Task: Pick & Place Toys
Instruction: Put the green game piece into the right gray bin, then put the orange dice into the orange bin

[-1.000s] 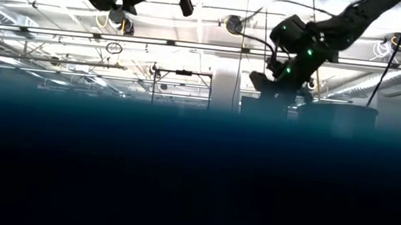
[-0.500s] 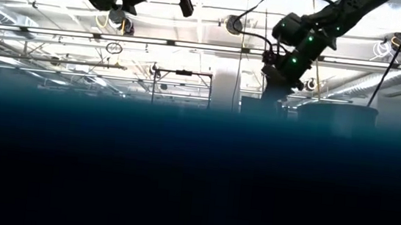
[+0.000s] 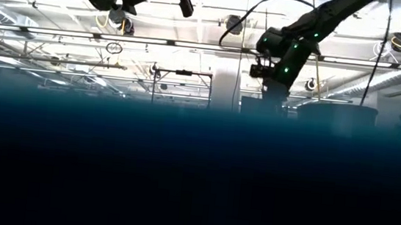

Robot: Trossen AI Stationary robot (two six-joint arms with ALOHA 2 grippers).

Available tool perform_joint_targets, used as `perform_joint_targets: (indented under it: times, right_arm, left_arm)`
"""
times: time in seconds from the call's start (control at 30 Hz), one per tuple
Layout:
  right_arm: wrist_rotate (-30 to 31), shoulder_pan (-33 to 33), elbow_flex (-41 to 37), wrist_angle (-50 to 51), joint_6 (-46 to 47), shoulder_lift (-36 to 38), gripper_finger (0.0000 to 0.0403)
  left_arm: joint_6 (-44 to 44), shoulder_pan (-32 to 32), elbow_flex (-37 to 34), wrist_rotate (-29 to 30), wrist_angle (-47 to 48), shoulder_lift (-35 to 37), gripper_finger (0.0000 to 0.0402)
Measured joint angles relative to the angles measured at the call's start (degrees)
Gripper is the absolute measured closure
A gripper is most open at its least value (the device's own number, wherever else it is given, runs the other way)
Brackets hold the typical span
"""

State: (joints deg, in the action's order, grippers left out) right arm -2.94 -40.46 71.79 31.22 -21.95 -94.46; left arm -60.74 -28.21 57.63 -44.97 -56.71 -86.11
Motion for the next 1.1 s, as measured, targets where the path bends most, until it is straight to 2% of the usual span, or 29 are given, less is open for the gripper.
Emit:
perform_joint_targets:
  times: [0.1, 0.27, 0.67, 0.87, 1.1]
  right_arm:
    - [-0.2, 0.0, 2.9, 4.0, -2.8, -3.1, 0.0273]
    - [-0.2, 0.8, 5.3, 5.0, -4.9, -6.6, 0.0273]
    - [0.0, 1.5, 5.7, 5.3, -9.4, -7.9, 0.0271]
    - [5.6, 2.3, 5.7, 4.7, -9.6, -7.9, 0.0234]
    - [9.2, 2.8, 5.7, 4.6, -9.5, -7.9, 0.0186]
  left_arm:
    - [0.0, 0.0, 0.0, 0.0, 0.0, 0.0, 0.0204]
    - [-0.2, 0.0, 0.0, 0.0, 0.1, 0.0, 0.0204]
    - [-0.2, 0.0, 0.0, 0.0, 0.2, 0.0, 0.0204]
    - [-0.2, 0.0, 0.0, -0.1, 0.2, 0.0, 0.0204]
    - [-0.5, 0.2, 0.0, -0.2, 0.2, 0.0, 0.0204]
